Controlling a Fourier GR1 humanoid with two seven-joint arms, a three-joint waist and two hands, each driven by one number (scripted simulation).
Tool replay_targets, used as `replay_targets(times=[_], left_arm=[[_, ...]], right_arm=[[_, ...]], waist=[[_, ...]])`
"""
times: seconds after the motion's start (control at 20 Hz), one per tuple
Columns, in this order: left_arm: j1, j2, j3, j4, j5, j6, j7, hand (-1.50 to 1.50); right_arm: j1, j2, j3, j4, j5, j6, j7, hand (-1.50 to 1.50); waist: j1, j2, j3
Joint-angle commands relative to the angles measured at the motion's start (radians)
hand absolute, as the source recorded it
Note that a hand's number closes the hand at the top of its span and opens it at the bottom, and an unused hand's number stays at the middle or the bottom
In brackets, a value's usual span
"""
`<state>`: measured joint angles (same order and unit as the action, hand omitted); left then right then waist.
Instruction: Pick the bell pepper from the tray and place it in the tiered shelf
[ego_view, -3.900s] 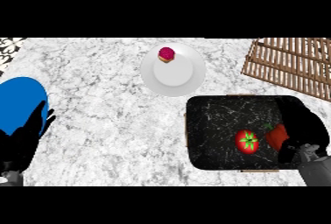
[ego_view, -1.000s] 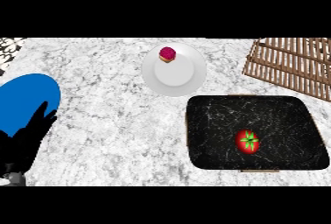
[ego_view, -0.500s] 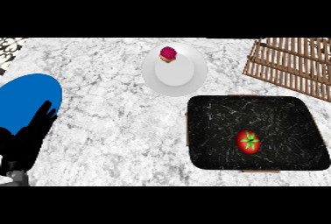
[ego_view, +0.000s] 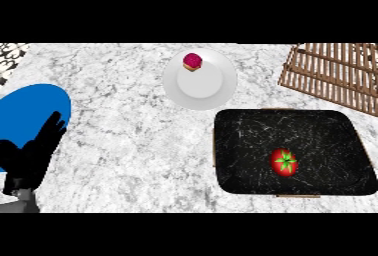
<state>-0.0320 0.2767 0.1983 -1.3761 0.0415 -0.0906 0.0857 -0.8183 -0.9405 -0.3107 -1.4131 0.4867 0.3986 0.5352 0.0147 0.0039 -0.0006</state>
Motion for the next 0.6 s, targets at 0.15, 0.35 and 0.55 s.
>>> replay_targets(times=[0.15,0.35,0.55], left_arm=[[0.029,0.006,0.007,-0.046,0.006,-0.021,0.007,0.00],[0.018,-0.022,-0.008,-0.070,-0.003,0.007,0.053,0.00],[-0.030,0.022,0.027,0.010,0.012,-0.034,0.025,0.00]], right_arm=[[-0.053,0.042,0.055,0.246,0.093,-0.122,-0.144,1.50],[-0.133,0.014,0.009,0.413,0.079,-0.137,-0.224,1.50],[-0.172,0.025,0.044,0.587,0.158,-0.221,-0.288,1.50]], waist=[[0.006,0.000,0.000],[0.004,-0.001,0.000],[0.008,0.005,0.000]])
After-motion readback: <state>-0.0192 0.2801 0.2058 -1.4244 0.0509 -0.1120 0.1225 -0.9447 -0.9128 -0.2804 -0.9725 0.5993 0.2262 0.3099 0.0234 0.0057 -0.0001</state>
